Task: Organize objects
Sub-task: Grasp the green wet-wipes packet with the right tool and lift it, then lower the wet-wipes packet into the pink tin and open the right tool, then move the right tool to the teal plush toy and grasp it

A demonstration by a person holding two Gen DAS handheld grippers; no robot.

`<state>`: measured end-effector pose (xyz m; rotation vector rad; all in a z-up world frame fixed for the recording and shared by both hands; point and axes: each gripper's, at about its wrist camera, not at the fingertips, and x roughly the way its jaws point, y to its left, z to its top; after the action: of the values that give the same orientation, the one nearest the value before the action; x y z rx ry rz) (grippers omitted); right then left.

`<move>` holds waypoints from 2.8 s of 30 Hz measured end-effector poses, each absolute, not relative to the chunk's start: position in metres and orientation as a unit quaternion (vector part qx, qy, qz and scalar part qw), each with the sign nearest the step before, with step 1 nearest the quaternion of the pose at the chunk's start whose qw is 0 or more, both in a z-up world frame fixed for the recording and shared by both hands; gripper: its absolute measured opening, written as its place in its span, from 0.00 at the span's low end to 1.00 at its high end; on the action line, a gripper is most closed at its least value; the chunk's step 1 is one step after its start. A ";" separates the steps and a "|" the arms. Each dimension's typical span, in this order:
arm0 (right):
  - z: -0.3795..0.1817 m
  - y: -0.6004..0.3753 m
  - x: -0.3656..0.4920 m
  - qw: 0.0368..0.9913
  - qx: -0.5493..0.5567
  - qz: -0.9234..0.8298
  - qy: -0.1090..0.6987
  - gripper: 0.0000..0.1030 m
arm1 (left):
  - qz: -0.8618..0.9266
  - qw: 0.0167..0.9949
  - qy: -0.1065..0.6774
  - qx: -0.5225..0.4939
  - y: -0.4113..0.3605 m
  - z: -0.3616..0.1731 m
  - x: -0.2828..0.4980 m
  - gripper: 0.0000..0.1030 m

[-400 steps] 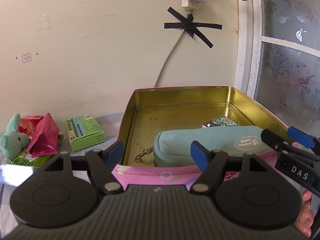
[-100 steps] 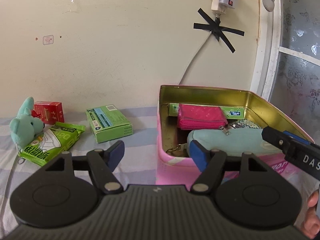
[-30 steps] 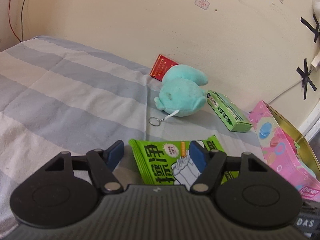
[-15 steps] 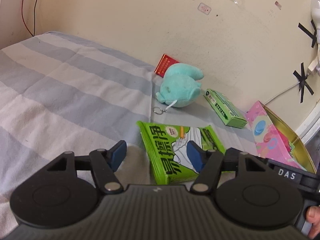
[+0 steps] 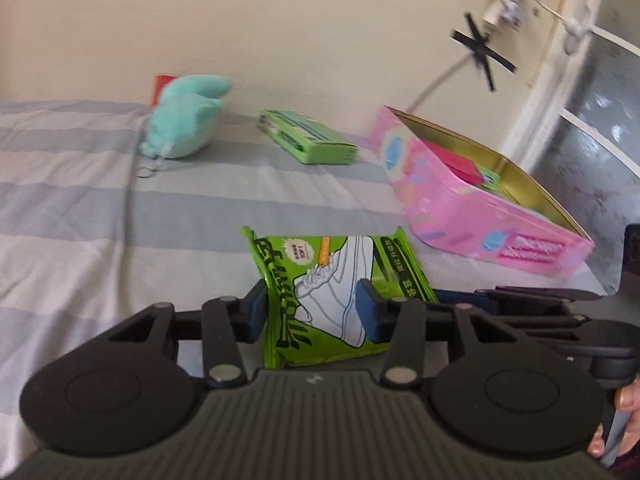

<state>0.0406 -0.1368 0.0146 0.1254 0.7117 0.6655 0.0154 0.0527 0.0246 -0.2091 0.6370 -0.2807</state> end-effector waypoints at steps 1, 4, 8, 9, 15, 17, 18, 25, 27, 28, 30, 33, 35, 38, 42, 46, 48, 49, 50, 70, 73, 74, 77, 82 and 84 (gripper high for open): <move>0.014 -0.152 0.031 0.887 0.063 0.308 0.339 0.28 | -0.157 0.933 0.312 -0.088 0.038 0.024 0.014 0.47; 0.009 -0.196 0.003 0.901 0.083 0.271 0.328 0.28 | -0.207 0.927 0.308 -0.046 -0.006 0.023 0.009 0.47; 0.013 -0.239 -0.026 0.924 0.097 0.217 0.300 0.27 | -0.253 0.923 0.290 -0.024 -0.049 0.037 0.010 0.47; 0.018 -0.246 -0.031 0.932 0.095 0.206 0.284 0.27 | -0.261 0.925 0.274 -0.019 -0.057 0.044 0.009 0.47; 0.060 -0.290 -0.034 0.973 0.072 0.144 0.164 0.27 | -0.293 0.935 0.199 -0.001 -0.111 0.094 0.035 0.47; 0.066 -0.301 -0.020 0.980 0.066 0.116 0.145 0.27 | -0.293 0.937 0.190 0.012 -0.136 0.099 0.051 0.45; 0.068 -0.309 -0.010 0.983 0.067 0.101 0.141 0.27 | -0.291 0.937 0.195 0.011 -0.147 0.099 0.062 0.45; 0.047 -0.359 0.063 0.979 0.095 0.057 0.169 0.26 | -0.276 0.932 0.237 0.003 -0.202 0.085 0.126 0.46; 0.043 -0.360 0.083 0.980 0.082 0.044 0.174 0.28 | -0.253 0.938 0.235 0.007 -0.212 0.080 0.139 0.52; 0.039 -0.359 0.091 0.982 0.070 0.031 0.170 0.30 | -0.238 0.942 0.236 0.011 -0.215 0.078 0.145 0.58; 0.031 -0.353 0.104 0.987 0.035 -0.019 0.157 0.38 | -0.202 0.948 0.246 0.017 -0.218 0.076 0.155 0.62; 0.025 -0.357 0.104 0.987 0.040 -0.034 0.152 0.43 | -0.196 0.950 0.243 0.007 -0.208 0.075 0.149 0.66; 0.023 -0.358 0.095 0.989 0.043 -0.029 0.137 0.45 | -0.184 0.956 0.228 0.012 -0.202 0.076 0.138 0.68; 0.024 -0.355 0.083 0.991 0.038 -0.036 0.123 0.45 | -0.178 0.960 0.216 0.019 -0.193 0.078 0.121 0.68; 0.031 -0.351 0.061 0.992 0.066 -0.027 0.102 0.46 | -0.157 0.965 0.203 0.051 -0.180 0.079 0.093 0.69; 0.035 -0.339 0.043 0.989 0.105 0.013 0.099 0.48 | -0.145 0.967 0.204 0.043 -0.150 0.077 0.071 0.70; 0.035 -0.328 0.033 0.989 0.112 0.033 0.093 0.48 | -0.141 0.967 0.209 0.033 -0.129 0.074 0.061 0.71; 0.035 -0.321 0.028 0.989 0.111 0.044 0.092 0.48 | -0.137 0.967 0.214 0.029 -0.118 0.070 0.056 0.72; 0.035 -0.313 0.024 0.988 0.110 0.056 0.093 0.48 | -0.130 0.966 0.221 0.029 -0.107 0.066 0.053 0.72; 0.036 -0.080 0.109 0.909 0.067 0.302 0.280 0.53 | 0.208 0.930 0.263 -0.149 0.145 0.030 0.074 0.73; 0.035 -0.047 0.145 0.896 0.111 0.312 0.295 0.66 | 0.212 0.923 0.267 -0.177 0.153 0.030 0.075 0.73; 0.034 -0.037 0.156 0.893 0.123 0.310 0.301 0.80 | 0.217 0.922 0.264 -0.182 0.155 0.030 0.074 0.73; 0.029 -0.003 0.188 0.891 0.138 0.299 0.312 0.87 | 0.229 0.918 0.255 -0.201 0.162 0.030 0.072 0.73; 0.014 0.047 0.223 0.896 0.090 0.277 0.335 0.85 | 0.230 0.910 0.249 -0.240 0.173 0.030 0.069 0.73; 0.010 0.059 0.231 0.894 0.069 0.269 0.352 0.74 | 0.228 0.909 0.250 -0.245 0.175 0.030 0.070 0.73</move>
<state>0.2306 0.0592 0.0095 0.1421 0.7291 0.5574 0.0701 0.1746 0.0295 -0.5046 0.5162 0.4709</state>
